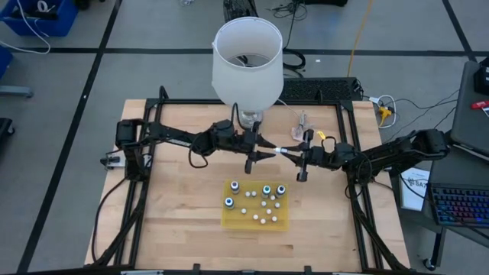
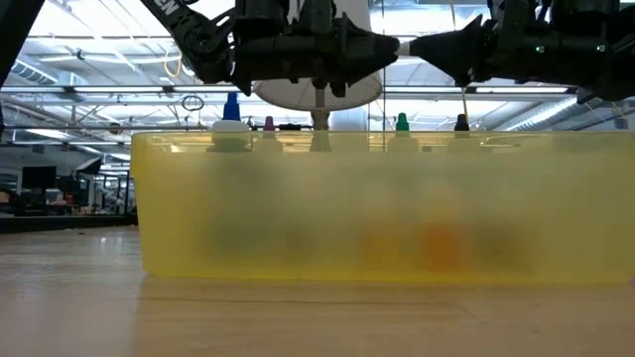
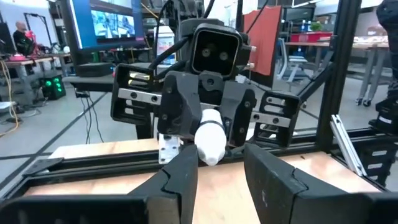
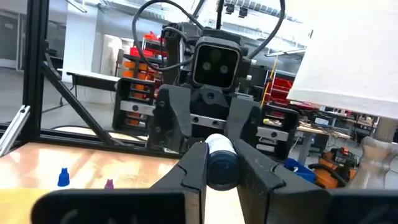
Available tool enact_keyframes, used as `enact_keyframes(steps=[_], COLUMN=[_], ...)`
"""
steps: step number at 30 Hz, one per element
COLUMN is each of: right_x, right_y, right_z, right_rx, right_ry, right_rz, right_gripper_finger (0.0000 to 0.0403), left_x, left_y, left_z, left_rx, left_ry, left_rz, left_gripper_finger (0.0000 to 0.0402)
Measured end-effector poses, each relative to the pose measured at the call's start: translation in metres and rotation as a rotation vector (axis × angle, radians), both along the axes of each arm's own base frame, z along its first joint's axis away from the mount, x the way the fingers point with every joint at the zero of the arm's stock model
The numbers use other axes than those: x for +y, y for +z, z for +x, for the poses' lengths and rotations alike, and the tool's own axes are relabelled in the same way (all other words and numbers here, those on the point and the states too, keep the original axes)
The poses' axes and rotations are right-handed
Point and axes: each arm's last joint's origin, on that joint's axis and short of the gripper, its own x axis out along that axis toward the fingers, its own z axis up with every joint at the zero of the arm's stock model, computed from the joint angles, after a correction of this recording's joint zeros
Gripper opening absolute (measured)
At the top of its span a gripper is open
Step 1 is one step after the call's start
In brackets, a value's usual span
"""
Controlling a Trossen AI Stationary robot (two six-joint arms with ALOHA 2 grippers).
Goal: Pick & Place food coloring
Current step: Put the small violet food coloring bottle into the transparent bin
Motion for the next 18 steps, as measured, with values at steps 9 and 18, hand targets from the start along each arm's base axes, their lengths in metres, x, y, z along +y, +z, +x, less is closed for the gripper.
enact_keyframes(steps=[9,18], right_x=[-0.0001,-0.0001], right_y=[0.0001,0.0004], right_z=[0.0,-0.0001], right_rx=[-0.003,-0.007], right_ry=[0.003,0.003], right_rz=[0.014,0.013], right_gripper_finger=[0.0046,0.0046], left_x=[-0.0054,-0.0081], left_y=[0.0009,0.0011], left_z=[0.0016,0.0021], left_rx=[-0.009,-0.008], left_ry=[0.093,0.108], left_rz=[-0.008,-0.024], left_gripper_finger=[0.0131,0.0164])
